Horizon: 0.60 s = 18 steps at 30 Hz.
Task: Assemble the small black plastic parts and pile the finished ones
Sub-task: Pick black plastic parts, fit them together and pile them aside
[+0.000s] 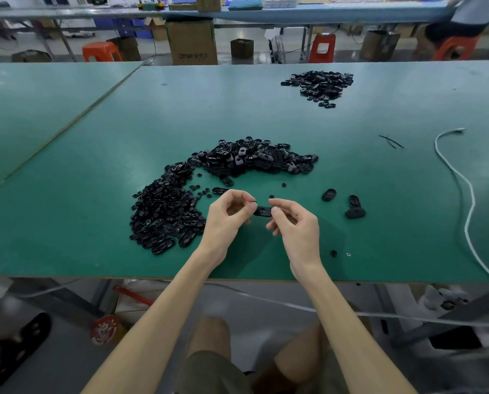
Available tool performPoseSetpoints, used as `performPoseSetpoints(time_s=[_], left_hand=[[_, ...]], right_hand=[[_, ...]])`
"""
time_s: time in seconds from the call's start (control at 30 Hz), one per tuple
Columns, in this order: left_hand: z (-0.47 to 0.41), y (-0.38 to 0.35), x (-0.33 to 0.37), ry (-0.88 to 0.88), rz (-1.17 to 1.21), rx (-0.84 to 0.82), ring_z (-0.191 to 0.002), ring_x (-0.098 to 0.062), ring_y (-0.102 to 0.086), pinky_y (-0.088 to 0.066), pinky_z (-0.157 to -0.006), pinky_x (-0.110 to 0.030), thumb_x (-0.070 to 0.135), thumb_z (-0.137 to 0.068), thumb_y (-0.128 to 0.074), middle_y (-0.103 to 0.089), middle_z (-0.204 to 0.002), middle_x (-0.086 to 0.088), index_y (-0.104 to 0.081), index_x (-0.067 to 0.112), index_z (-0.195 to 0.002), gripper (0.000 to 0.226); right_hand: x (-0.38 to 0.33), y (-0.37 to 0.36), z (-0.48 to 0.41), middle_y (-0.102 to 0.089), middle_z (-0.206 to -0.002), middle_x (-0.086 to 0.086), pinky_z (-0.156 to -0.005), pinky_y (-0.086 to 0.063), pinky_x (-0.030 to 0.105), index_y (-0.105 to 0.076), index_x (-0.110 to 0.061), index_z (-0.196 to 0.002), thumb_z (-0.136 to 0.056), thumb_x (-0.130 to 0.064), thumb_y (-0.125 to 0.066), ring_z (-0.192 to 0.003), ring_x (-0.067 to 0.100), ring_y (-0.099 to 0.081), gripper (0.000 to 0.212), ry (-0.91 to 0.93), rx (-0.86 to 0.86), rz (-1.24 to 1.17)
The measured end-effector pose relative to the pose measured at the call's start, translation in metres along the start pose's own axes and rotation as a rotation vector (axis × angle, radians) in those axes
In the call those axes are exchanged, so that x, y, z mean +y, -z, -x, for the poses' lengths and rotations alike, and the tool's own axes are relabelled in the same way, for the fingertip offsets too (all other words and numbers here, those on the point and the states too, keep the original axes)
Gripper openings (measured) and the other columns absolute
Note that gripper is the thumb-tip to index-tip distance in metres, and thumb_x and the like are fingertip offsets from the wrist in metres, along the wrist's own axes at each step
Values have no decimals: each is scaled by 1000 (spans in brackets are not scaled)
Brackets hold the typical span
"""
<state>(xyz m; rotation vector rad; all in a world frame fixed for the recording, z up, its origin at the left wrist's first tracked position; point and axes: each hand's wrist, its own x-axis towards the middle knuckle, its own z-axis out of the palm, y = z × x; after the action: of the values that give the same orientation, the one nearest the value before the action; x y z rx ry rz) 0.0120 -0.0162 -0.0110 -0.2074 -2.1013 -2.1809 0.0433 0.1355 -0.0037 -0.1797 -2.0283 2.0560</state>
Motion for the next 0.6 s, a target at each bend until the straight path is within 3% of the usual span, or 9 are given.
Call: performPoseSetpoints(time_s=[0.07,0.2,0.33,0.6], left_hand=[[1,-2,-1,-8,-65,-28,-79,-9,-62,-50,-68,-20,11,-92,-75,-70,-86,4,-70,17,-94,8],[0,-3,-3,-20,-115,-33,-86,-12,-67,-54,-81,-24,12,-91,-76,-74,-92,2,-72,20,-94,9],[0,-3,-3,-15,-104,-21,-78,-4,-65,-48,-66,-15,17,-92,-76,-74,-87,6,-73,22,-93,6],[0,0,-1,20,-17,-56,-78,-5,-62,-47,-62,-15,16,-91,-78,-73,-90,2,-73,23,-96,10]], right_hand=[[0,0,0,-76,-77,0,-60,-52,20,-77,-14,-105,-98,-3,-64,-64,9,-68,19,-6,-4,-6],[1,0,0,-77,-77,0,-60,-52,19,-78,-16,-100,-97,-3,-65,-65,9,-70,18,-2,-13,10],[0,0,0,-76,-77,-1,-60,-52,19,-78,-17,-95,-96,-3,-67,-66,11,-71,18,1,-15,1],[0,0,-1,-74,-79,0,-60,-53,23,-75,-16,-97,-96,-1,-66,-69,15,-72,17,37,-23,-15]])
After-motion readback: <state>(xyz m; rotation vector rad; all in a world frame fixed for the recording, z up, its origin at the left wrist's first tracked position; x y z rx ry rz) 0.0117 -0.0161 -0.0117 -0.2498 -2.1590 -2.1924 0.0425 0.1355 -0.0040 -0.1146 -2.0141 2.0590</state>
